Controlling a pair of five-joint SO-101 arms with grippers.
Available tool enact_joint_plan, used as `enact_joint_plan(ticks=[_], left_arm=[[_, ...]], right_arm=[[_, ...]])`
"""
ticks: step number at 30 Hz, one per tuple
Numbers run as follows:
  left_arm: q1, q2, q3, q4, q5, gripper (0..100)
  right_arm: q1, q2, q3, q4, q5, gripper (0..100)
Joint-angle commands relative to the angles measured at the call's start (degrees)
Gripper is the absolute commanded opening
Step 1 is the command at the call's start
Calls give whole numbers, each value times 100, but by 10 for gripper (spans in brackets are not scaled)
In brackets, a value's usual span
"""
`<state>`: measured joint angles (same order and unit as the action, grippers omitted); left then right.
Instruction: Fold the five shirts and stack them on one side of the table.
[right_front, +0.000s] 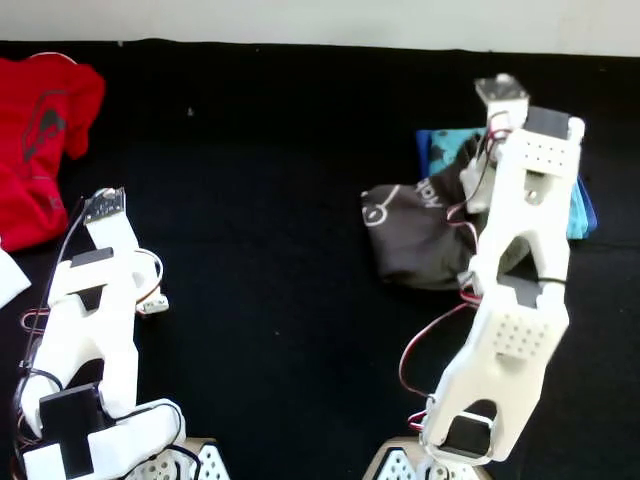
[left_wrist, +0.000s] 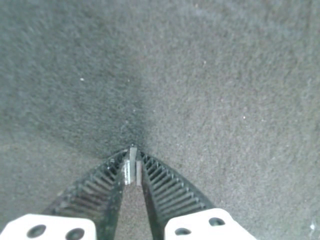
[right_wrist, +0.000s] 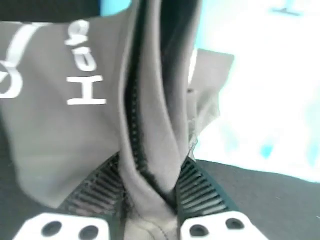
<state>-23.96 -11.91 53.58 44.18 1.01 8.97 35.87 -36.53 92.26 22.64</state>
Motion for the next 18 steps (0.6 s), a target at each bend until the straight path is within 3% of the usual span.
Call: enact_joint_plan(ticks=[1,8,18], left_arm=[[75,31,-13,-158,-9,10],[75,31,-13,-158,-9,10],[75,31,-13,-158,-9,10]], right_arm=[[-57,303,-57,4,62,5],[-110,-400,-1288,840,62,5],[-92,-1780,-2141,787,571,5]])
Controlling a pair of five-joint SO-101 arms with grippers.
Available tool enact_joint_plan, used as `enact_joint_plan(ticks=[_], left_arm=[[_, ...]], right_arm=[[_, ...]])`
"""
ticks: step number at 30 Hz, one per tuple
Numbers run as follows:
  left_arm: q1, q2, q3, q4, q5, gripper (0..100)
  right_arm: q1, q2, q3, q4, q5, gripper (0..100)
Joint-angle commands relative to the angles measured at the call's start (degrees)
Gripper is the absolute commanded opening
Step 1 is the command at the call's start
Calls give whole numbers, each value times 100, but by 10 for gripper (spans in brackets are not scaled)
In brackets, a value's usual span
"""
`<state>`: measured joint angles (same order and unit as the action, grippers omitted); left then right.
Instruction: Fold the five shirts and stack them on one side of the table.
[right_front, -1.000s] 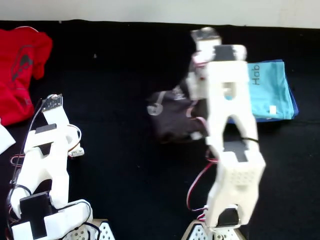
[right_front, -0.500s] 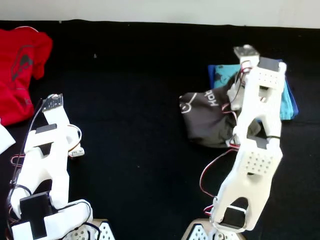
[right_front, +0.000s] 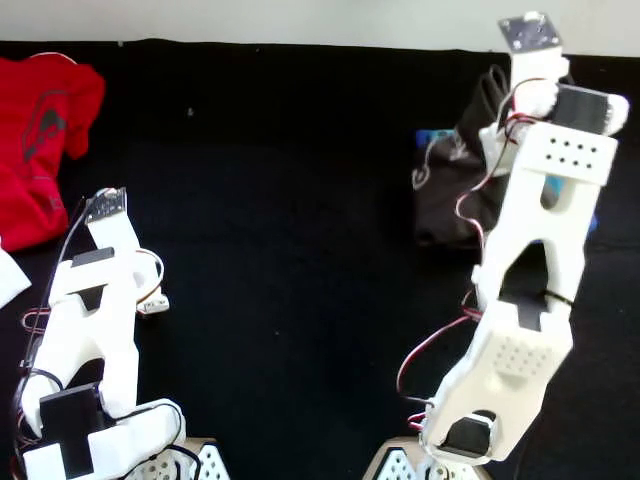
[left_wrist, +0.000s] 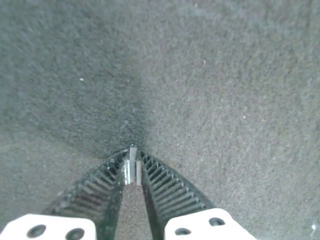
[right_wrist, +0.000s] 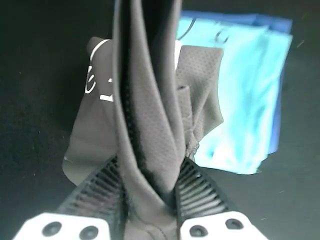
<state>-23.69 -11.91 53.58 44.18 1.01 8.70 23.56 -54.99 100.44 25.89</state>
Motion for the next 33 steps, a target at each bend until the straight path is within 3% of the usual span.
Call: enact_joint_plan(ticks=[1,6,13,28,30,33], left_arm=[[48,31,-13,-158,-9,10],[48,31,-13,-158,-9,10],[48,31,-13,-158,-9,10],[48,31,-13,-158,0,10],[48,31,-13,-158,0,10],[48,31,-13,-158,0,10]], right_arm=[[-40,-567,-312,-101,325,5],[453,-435,-198,-945,571,5],[971,945,-110,-1560,1108,5],[1015,1534,-110,-2229,1125,9],[1033,1534,-66,-2325,1090,58],[1033,1534,-84,-2325,1011,211]])
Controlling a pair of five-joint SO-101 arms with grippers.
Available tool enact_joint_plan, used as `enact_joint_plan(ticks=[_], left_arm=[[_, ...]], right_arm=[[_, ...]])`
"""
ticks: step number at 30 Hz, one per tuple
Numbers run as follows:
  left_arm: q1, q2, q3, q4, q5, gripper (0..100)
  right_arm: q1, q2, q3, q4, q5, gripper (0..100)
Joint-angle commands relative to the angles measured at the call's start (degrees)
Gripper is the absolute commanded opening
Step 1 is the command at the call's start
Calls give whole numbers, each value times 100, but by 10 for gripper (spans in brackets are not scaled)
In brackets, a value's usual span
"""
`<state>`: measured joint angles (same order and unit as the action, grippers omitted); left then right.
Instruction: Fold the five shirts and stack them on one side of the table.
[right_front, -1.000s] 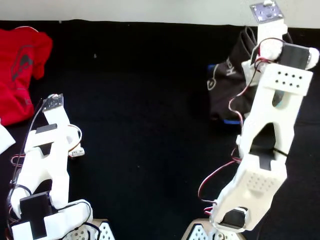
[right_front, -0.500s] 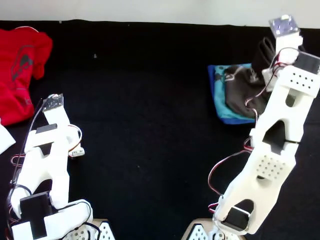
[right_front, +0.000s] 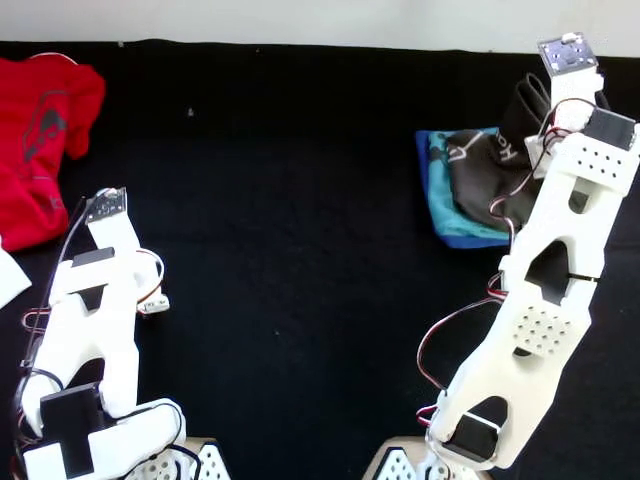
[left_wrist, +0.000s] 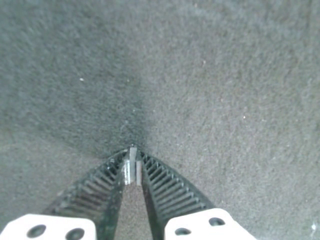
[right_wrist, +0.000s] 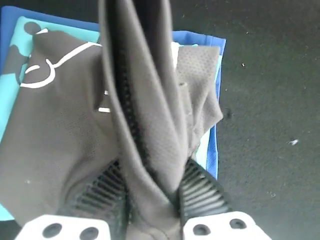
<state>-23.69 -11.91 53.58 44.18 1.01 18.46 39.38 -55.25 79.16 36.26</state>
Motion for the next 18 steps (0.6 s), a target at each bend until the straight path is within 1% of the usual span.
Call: enact_joint_plan(ticks=[1,2,8,11,13,14,15,17,18], left_arm=[[48,31,-13,-158,0,10],[48,31,-13,-158,0,10],[48,31,-13,-158,0,10],[57,31,-13,-158,0,10],[57,31,-13,-158,0,10],[57,31,-13,-158,0,10],[57,31,-13,-158,0,10],[57,31,-13,-158,0,10],[57,31,-13,-158,0,10]], right_arm=[[57,-57,-92,-224,-185,247],[92,-92,-101,-251,-343,262],[233,-57,-629,-444,-1213,263],[215,-84,-804,-444,-1503,263],[75,-84,-831,-303,-1600,256],[-22,-66,-813,-163,-1600,224],[-119,-57,-796,-75,-1556,164],[-251,13,-690,-57,-1442,2],[-259,101,-576,-163,-1363,9]])
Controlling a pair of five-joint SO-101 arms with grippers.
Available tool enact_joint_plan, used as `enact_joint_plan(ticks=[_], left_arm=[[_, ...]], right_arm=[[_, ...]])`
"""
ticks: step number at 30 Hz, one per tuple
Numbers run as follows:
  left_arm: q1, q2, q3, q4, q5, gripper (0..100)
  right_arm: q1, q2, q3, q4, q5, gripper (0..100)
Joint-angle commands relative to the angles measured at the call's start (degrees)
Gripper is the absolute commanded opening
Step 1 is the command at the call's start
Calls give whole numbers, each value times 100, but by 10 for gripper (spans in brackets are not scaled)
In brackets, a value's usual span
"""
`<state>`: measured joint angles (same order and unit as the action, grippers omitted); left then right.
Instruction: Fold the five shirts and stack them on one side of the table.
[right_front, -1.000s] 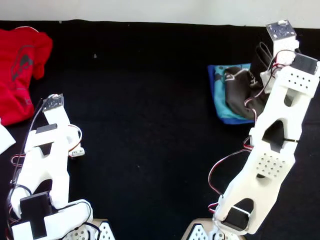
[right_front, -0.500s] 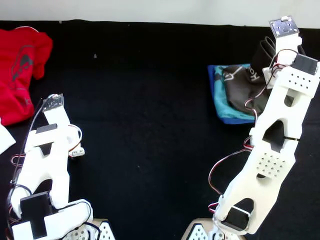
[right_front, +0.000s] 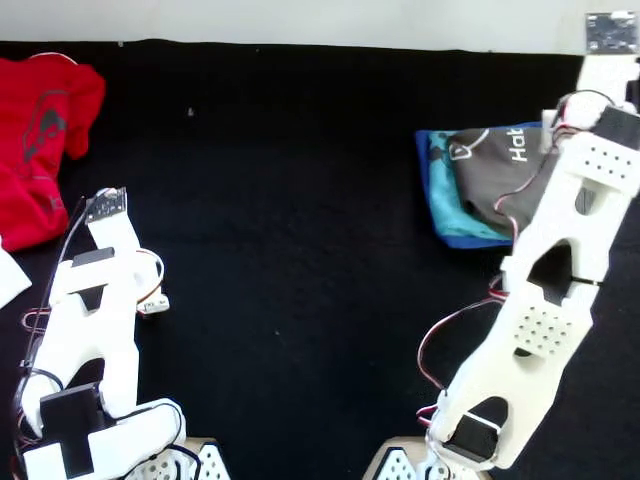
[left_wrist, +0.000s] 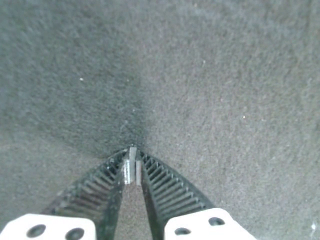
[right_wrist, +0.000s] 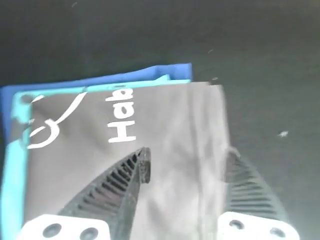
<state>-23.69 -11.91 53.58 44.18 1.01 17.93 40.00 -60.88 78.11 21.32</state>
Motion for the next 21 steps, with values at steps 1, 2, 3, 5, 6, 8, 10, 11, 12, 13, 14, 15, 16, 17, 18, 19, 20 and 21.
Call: enact_joint_plan(ticks=[1,2,3,5,6,8,10,11,12,13,14,15,16,17,18,19,20,21], left_arm=[[57,31,-13,-158,0,10],[57,31,-13,-158,0,10],[57,31,-13,-158,0,10],[57,31,-13,-158,-9,10],[57,31,-13,-158,-9,10],[57,40,-13,-158,-9,10],[57,40,-13,-158,-9,10],[57,40,-13,-158,-9,10],[57,40,-13,-158,-9,10],[57,40,-13,-158,-9,10],[57,40,-13,-158,-9,10],[57,40,-13,-158,-9,10],[57,40,-13,-158,-9,10],[57,40,-13,-158,-9,10],[57,40,-13,-158,-9,10],[57,40,-13,-158,-9,10],[57,40,-13,-158,-9,10],[57,40,-13,-158,-9,10]], right_arm=[[-207,163,57,-119,141,43],[-171,286,110,-198,114,50],[-101,418,127,-224,105,50],[40,690,127,-224,97,47],[84,813,127,-189,97,47],[110,989,127,-66,105,47],[110,1121,127,-48,114,47],[101,1182,127,-66,114,47],[101,1270,127,-145,114,47],[101,1367,127,-224,105,47],[101,1464,127,-295,105,47],[101,1525,127,-338,105,47],[110,1569,127,-347,105,47],[110,1569,92,-338,97,47],[110,1499,-40,-303,97,47],[110,1402,-224,-207,88,47],[110,1279,-470,-75,88,47],[75,1156,-743,92,88,47]])
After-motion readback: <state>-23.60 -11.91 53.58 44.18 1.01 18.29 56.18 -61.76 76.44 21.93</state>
